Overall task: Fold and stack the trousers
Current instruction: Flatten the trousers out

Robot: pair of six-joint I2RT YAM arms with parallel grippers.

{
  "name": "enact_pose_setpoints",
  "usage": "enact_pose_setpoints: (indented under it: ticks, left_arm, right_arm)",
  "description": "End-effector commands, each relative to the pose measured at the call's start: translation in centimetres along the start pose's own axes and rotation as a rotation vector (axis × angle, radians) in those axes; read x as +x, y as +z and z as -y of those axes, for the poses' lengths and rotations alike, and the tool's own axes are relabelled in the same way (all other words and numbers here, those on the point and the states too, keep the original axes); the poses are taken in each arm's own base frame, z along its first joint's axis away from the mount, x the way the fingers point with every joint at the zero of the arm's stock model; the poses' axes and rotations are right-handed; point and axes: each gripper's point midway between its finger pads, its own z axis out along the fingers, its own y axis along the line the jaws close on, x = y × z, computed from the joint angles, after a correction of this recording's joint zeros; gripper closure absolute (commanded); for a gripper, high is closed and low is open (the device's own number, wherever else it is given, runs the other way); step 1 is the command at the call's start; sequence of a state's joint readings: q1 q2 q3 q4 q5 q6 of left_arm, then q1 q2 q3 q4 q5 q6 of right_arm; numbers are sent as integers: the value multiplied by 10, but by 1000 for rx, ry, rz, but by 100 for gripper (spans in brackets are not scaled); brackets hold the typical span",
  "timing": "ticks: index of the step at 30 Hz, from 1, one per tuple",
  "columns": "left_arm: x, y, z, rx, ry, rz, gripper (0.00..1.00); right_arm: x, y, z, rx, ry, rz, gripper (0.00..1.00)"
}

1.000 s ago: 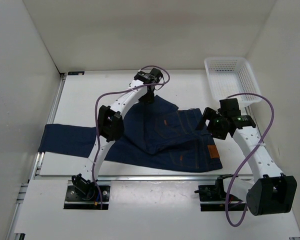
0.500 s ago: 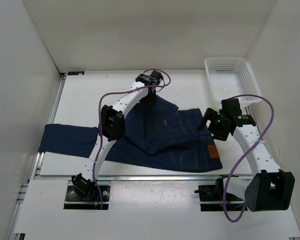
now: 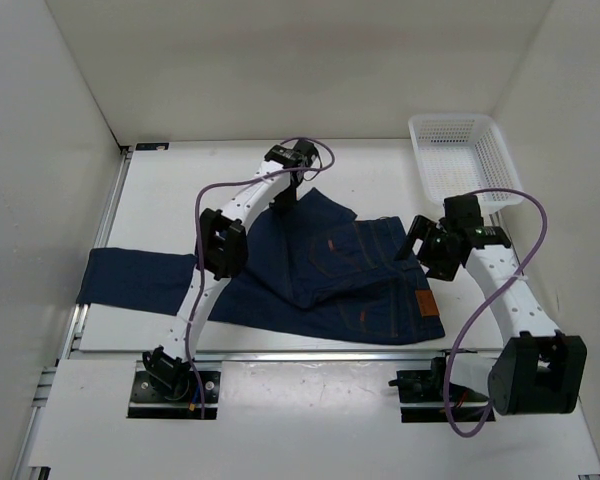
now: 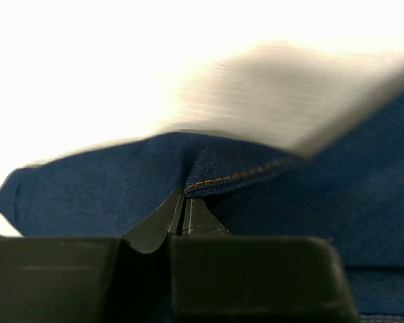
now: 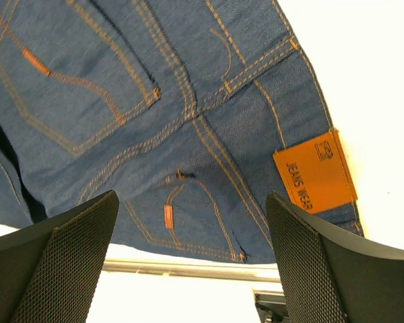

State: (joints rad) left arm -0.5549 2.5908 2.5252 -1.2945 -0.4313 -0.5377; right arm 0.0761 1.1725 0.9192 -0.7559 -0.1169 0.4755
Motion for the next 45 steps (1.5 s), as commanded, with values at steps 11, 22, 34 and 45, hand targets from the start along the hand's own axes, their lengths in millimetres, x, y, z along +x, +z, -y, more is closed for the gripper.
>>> enact_pose_setpoints:
  ticks: [11,22,34,45]
  left_arm:
    - [-61,-165,-62,185,-167,250,90]
    - [-46,-186,-74,206,-157,227,90]
    - [-36,-215,-97,209,-170,254,90]
    - [-53,-255,-167,212,-312,360,90]
  right_arm:
    - [-98,70,-45,168,266,99,16]
    - [-130,143,-59,377,543,144,17]
    - [-102,168,-47,513,577,187,72]
    - [-100,75,-19,463,541,374,100]
